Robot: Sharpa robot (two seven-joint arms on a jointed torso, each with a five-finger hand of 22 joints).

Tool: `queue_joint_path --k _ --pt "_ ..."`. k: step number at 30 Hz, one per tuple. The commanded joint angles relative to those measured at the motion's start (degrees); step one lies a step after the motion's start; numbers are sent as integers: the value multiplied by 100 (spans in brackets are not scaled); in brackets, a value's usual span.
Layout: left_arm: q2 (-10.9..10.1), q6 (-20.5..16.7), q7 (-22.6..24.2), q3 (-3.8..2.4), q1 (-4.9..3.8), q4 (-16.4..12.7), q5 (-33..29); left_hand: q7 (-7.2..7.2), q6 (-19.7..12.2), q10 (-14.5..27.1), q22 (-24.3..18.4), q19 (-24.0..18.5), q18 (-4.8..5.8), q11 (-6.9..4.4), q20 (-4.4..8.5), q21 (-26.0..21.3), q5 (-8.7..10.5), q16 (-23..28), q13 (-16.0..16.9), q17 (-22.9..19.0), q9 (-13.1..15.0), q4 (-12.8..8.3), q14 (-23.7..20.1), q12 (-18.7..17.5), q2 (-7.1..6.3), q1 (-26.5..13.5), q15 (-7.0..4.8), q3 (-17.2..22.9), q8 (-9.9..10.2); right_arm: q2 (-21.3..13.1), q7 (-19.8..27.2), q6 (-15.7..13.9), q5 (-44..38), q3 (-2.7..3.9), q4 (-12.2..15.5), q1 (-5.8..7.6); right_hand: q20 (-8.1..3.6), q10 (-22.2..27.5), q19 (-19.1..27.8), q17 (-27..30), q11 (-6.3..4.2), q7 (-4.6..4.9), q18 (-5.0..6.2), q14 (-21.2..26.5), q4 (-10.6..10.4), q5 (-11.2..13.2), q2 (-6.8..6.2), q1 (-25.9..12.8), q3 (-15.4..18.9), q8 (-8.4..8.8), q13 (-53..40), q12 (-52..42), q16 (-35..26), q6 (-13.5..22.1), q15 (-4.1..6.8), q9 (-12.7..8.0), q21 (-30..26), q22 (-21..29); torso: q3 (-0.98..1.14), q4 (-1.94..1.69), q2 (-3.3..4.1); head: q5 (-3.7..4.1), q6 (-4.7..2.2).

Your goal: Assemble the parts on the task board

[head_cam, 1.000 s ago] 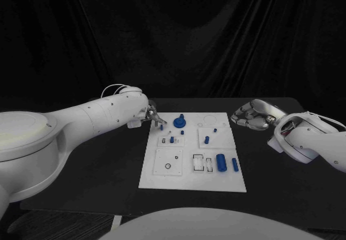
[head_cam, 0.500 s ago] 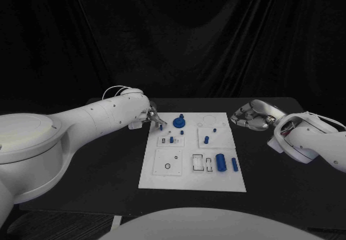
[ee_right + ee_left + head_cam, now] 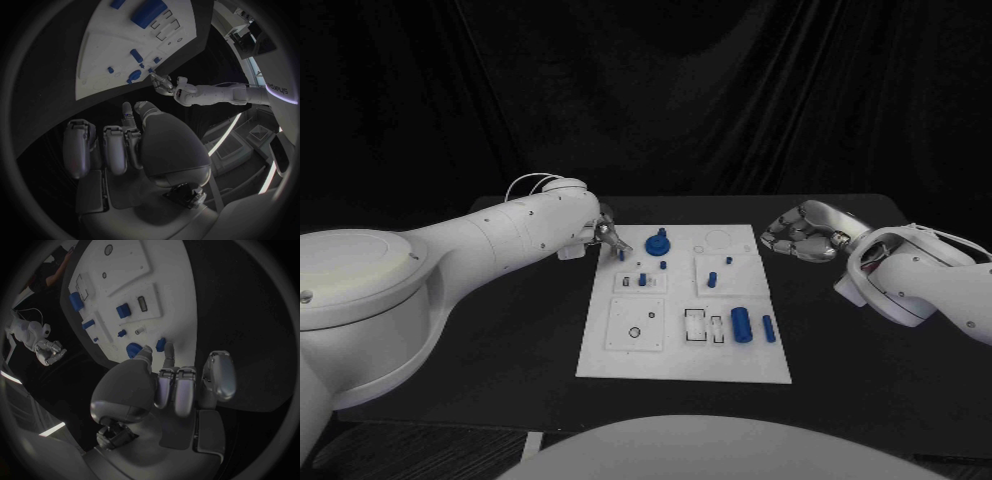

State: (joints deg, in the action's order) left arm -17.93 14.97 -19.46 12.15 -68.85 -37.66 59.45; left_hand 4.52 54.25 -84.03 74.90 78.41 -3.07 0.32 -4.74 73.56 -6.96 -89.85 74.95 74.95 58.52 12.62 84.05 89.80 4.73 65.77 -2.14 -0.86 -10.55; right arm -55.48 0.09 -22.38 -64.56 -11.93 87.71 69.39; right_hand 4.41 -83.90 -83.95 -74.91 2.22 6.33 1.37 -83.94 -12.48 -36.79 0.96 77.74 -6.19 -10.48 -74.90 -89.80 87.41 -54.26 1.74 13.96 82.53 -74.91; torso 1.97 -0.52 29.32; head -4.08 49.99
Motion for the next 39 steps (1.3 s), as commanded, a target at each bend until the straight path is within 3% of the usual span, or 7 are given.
queue_joint_path --k 1,15,27,30,35,39 --pt "28 -61 96 -6 21 29 -1 1 37 -597 966 -29 -103 48 0 -13 -7 -15 1505 1505 -9 -35 595 20 18 56 47 1 21 -11 -96 42 -6 4 13 -15 -21 -610 -225 -1027 -25 18 72 -504 4 -25 -17 36 -42 -30 -1510 -20 16 -25 29 9 -26 -1229 3 1 -3 13 1" --pt "87 -86 143 -6 81 150 -1 -8 54 -597 961 -49 -109 42 -1 -35 -105 -15 1505 1505 -51 -155 595 20 85 182 45 128 88 -20 -88 44 -5 4 19 -17 -21 -610 -225 -1025 -24 19 72 -503 4 -25 -20 35 -44 -28 -1510 -20 15 -21 29 8 -27 -1229 1 0 3 60 1" --pt "85 -66 201 -6 94 129 -1 -40 93 -597 956 -69 -114 14 16 -51 -797 -15 1505 1505 -116 -422 595 20 81 382 25 462 210 -18 -95 54 -5 4 17 -19 -22 -610 -221 -1015 -23 20 74 -501 6 -26 -20 36 -49 -25 -1510 -20 10 -16 28 7 -36 -1226 2 2 0 51 1" --pt "83 -60 218 -6 95 128 -1 -47 99 -597 953 -77 -116 8 23 -59 -989 -15 1505 1505 -126 -522 595 20 52 449 18 600 238 -12 -101 59 -5 4 14 -21 -22 -610 -218 -1014 -23 20 76 -501 7 -26 -19 37 -51 -25 -1510 -20 9 -16 28 7 -42 -1224 4 -1 -1 53 1" --pt "74 -57 242 -6 96 122 -1 -55 104 -597 949 -89 -119 -2 33 -71 -1144 -15 1505 1505 -132 -686 595 20 10 541 11 881 272 -3 -110 72 -5 4 7 -25 -22 -610 -215 -1011 -23 19 77 -500 8 -27 -14 40 -56 -24 -1510 -20 8 -15 28 7 -47 -1222 3 -2 -4 43 1" --pt "53 -52 251 -6 96 101 -1 -58 125 -597 951 -87 -117 -9 41 -64 -1428 -15 1505 1505 -111 -858 595 20 -91 562 3 1217 279 6 -116 86 -5 4 -3 -29 -23 -610 -209 -997 -24 19 80 -497 11 -28 -7 45 -64 -24 -1510 -20 1 -14 28 6 -60 -1217 3 -3 -5 31 1"
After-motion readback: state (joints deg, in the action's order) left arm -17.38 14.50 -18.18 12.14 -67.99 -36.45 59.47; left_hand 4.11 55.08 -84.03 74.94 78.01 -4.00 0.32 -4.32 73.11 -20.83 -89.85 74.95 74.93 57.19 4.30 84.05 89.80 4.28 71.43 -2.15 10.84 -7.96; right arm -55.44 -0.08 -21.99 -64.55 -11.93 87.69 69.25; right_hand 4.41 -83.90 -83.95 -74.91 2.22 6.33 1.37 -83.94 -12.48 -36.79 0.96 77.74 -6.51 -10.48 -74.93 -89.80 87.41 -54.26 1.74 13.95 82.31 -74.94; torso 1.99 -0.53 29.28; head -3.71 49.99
